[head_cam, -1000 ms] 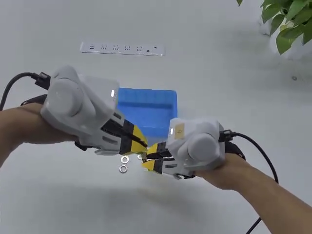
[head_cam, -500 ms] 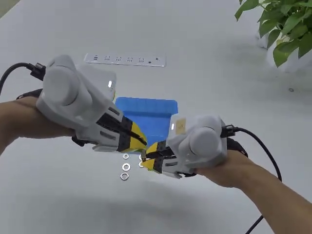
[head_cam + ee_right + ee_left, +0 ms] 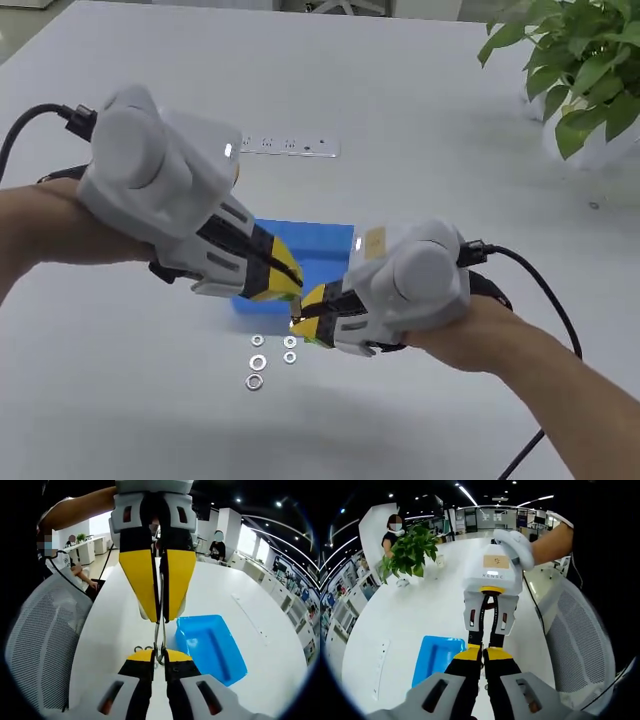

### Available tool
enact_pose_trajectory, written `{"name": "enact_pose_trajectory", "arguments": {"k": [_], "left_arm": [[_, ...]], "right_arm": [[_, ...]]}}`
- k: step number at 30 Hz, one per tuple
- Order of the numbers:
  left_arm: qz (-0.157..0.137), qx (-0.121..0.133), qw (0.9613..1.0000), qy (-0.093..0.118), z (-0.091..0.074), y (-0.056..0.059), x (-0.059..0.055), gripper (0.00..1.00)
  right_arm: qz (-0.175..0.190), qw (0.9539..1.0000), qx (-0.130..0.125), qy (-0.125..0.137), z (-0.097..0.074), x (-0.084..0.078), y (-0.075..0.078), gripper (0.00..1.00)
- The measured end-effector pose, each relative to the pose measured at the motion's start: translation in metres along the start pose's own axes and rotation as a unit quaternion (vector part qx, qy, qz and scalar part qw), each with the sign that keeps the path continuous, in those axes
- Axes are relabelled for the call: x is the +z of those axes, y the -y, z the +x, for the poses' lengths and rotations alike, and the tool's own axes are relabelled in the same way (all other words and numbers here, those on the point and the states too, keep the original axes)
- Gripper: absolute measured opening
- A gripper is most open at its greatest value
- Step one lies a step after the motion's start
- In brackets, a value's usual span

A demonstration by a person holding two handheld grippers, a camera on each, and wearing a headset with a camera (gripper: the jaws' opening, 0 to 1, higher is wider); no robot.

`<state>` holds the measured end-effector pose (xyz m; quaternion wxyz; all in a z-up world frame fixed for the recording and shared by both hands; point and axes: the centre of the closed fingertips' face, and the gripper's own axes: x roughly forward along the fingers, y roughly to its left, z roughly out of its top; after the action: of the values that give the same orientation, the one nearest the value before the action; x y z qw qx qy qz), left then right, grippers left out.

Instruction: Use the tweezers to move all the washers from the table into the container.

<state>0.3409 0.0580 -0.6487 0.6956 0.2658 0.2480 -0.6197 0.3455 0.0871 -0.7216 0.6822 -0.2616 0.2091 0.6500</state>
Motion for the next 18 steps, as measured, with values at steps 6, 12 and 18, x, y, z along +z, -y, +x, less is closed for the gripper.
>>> {"name": "enact_pose_trajectory", "arguments": {"k": [6,12,18], "left_arm": [[0.004,0.006,1.0,-0.002,-0.001,-0.014,0.005,0.06],[0.007,0.012,0.9999,-0.001,-0.002,-0.027,0.007,0.06],[0.007,0.016,0.9998,-0.001,-0.001,-0.04,0.006,0.06]], "right_arm": [[-0.002,1.0,-0.004,0.001,-0.003,0.003,0.014,0.09],[-0.006,1.0,-0.008,0.002,-0.004,0.005,0.028,0.09],[-0.009,0.9999,-0.011,0.002,-0.002,0.005,0.041,0.09]]}}
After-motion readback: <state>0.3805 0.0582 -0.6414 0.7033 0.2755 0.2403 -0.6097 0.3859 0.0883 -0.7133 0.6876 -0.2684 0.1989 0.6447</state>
